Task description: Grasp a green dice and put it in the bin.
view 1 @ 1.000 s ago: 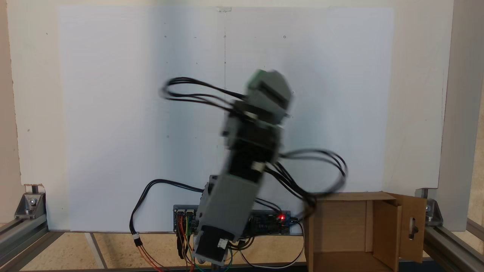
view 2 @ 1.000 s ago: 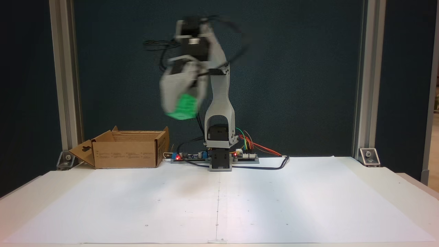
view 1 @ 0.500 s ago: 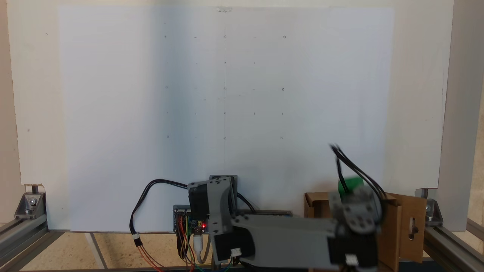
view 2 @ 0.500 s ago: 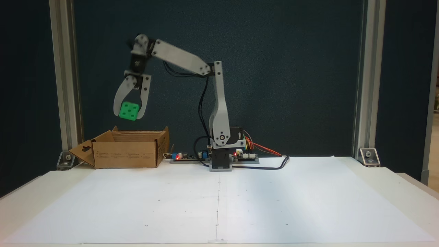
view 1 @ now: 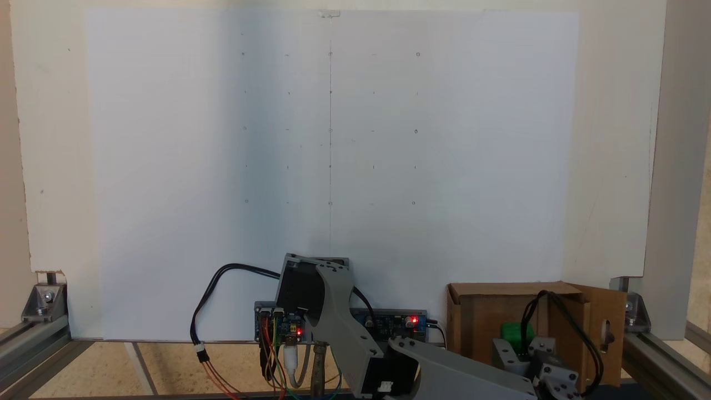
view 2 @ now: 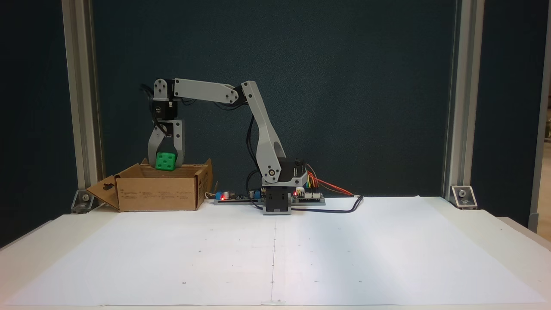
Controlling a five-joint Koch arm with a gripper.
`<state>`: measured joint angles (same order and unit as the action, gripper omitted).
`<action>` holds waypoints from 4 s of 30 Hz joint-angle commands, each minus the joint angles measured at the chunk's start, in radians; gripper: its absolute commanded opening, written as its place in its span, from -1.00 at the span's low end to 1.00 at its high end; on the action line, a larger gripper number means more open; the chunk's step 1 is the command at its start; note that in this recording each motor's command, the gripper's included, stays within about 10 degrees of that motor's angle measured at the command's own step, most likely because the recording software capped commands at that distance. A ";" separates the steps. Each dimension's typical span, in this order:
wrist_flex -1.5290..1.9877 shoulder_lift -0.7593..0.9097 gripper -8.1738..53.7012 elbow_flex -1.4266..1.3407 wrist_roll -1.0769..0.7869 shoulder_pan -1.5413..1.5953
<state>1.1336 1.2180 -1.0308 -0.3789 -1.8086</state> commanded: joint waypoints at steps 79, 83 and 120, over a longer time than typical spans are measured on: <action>-2.193 1.155 0.66 -1.743 0.480 1.799; -2.353 1.155 0.66 -1.802 0.480 1.789; -2.563 1.149 0.70 -2.098 0.483 1.786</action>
<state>-1.4235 2.2534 -3.0818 0.1197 -0.0169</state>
